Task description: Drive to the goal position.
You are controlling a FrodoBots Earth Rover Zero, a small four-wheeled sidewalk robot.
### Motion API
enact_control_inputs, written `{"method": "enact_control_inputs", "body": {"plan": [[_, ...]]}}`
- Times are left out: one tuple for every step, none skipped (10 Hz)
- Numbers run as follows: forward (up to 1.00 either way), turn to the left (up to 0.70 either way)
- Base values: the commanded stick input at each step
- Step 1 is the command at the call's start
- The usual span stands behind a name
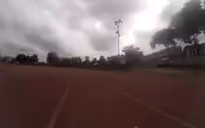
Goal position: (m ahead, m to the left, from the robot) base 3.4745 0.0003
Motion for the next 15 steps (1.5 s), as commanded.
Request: {"method": "enact_control_inputs", "body": {"plan": [[1.0, 0.0], [1.0, 0.0], [1.0, 0.0], [1.0, 0.0], [1.0, 0.0], [1.0, 0.0], [1.0, 0.0], [1.0, 0.0], [1.0, 0.0], [1.0, 0.0], [1.0, 0.0], [1.0, 0.0], [1.0, 0.0], [1.0, 0.0], [1.0, 0.0]]}}
